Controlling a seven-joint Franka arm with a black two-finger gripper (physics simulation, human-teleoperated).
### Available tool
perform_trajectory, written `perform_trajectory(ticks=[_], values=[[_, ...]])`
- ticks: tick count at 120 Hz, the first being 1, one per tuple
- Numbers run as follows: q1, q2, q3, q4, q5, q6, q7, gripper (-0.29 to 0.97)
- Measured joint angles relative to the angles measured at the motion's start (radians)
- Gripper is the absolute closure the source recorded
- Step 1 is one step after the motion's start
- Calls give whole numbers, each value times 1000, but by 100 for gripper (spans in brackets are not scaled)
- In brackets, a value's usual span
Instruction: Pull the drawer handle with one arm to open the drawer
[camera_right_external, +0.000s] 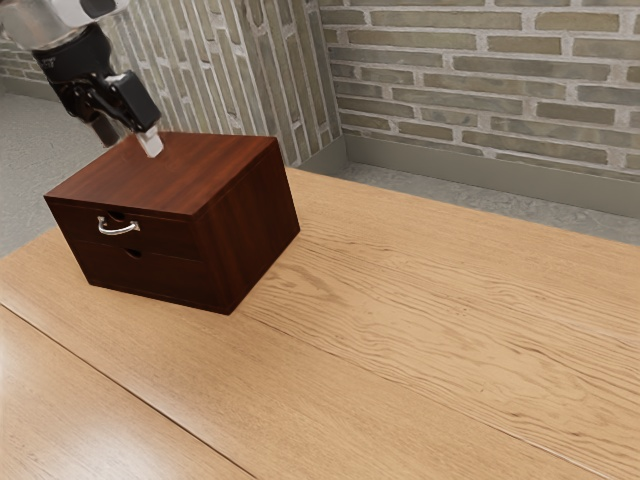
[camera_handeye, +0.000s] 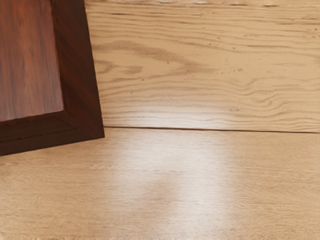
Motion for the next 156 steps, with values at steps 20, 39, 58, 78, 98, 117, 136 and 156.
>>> perform_trajectory(ticks=[20,39,58,78,98,117,136,156], values=[[63,-15,101,37,-1,8,267,0],[180,75,128,20,-4,36,601,0],[104,129,136,0,-8,86,875,0],[186,203,133,-2,-76,145,1096,0],[264,241,130,-8,-127,182,1268,1],[270,238,129,-21,-134,183,1398,2],[269,233,104,-56,-187,161,1503,1],[270,215,103,-106,-202,172,1586,0]])
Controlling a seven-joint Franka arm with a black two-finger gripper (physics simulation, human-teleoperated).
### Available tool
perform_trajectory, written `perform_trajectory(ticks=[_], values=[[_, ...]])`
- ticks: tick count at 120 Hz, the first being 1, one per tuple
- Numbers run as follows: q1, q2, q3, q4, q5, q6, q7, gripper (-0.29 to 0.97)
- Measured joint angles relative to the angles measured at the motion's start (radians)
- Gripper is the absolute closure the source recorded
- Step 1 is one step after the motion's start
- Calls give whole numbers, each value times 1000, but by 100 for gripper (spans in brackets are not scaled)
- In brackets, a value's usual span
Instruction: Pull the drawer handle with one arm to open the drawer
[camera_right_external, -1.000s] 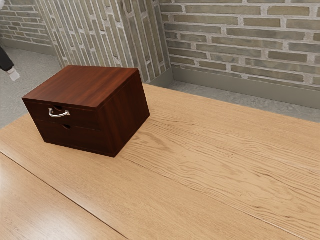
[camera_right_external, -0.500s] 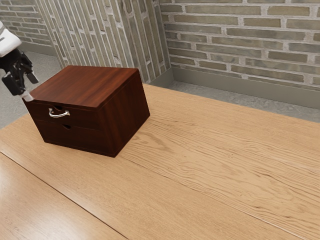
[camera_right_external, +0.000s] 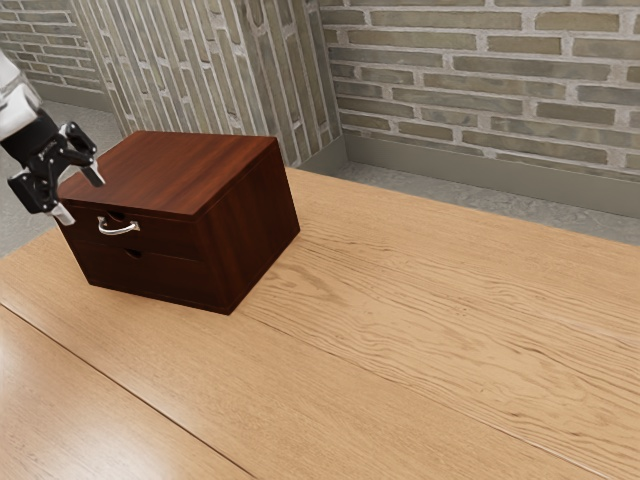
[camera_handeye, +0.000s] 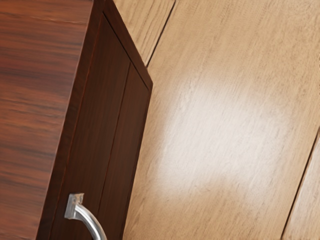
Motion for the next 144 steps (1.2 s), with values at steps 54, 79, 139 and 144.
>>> perform_trajectory(ticks=[54,79,139,144], values=[[0,4,14,1,36,6,128,0],[-4,-6,21,-64,75,65,156,0],[-2,-206,73,-392,45,336,191,20],[-3,-212,72,-405,54,363,192,22]])
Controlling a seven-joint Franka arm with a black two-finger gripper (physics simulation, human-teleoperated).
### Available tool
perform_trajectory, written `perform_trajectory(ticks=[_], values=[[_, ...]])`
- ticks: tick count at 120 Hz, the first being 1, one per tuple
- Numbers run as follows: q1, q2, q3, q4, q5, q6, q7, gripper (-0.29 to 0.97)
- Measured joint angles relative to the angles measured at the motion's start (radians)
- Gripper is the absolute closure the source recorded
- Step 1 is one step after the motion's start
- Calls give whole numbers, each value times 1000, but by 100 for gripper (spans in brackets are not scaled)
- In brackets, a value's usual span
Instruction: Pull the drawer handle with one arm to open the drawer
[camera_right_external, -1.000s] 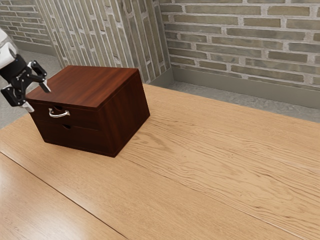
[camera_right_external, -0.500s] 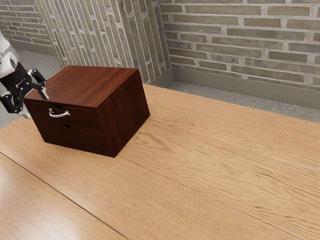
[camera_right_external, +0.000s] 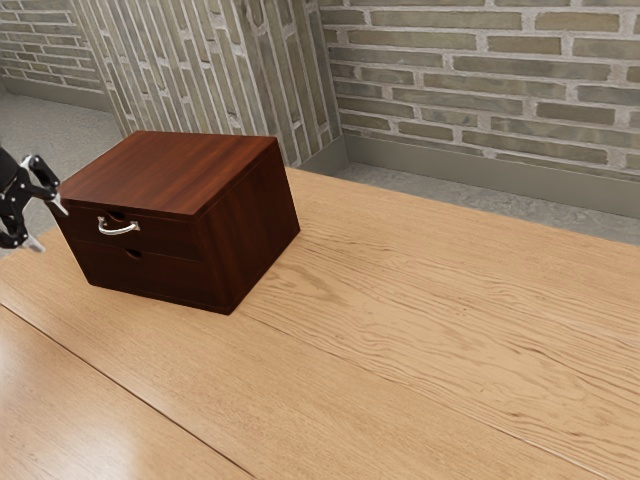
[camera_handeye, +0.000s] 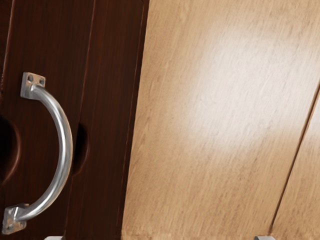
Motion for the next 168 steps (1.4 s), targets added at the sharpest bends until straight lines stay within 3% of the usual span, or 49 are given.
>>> perform_trajectory(ticks=[20,55,121,168], values=[[1,-21,-5,-51,11,76,7,27],[0,-29,-28,-99,-57,127,12,34],[-107,25,-34,-95,-99,203,-5,41],[-28,34,-30,-92,-101,230,-23,43]])
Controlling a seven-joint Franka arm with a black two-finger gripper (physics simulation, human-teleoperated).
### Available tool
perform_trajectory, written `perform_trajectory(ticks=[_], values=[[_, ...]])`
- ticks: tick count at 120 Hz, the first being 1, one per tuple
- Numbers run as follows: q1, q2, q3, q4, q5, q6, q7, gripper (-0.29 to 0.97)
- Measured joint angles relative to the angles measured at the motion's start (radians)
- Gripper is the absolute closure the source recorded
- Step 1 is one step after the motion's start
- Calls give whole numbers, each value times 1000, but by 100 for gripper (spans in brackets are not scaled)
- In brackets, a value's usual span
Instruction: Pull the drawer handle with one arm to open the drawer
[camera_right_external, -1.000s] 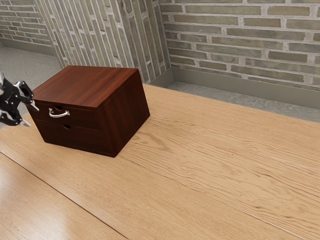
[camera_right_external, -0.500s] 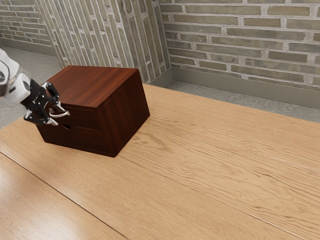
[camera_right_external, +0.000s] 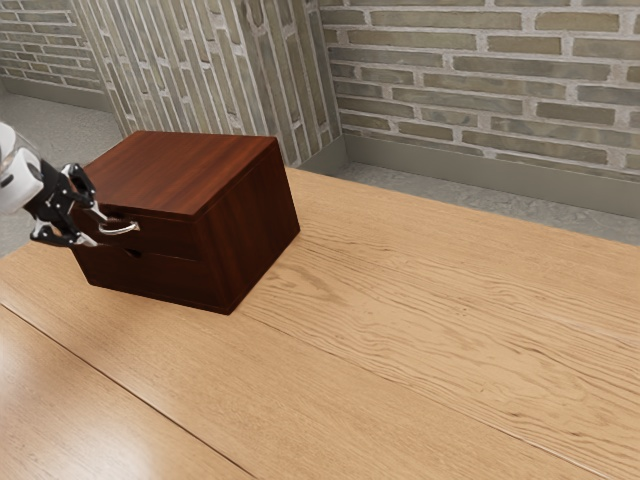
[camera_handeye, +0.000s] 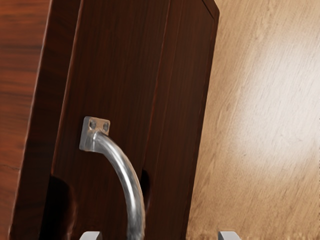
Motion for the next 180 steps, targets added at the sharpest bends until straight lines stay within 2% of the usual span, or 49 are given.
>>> perform_trajectory(ticks=[19,62,114,180], values=[[9,0,0,0,0,4,-5,44],[-32,13,-2,0,-1,11,-14,46],[-18,31,-2,6,-2,20,-22,48],[-18,33,3,3,-2,37,-35,57]])
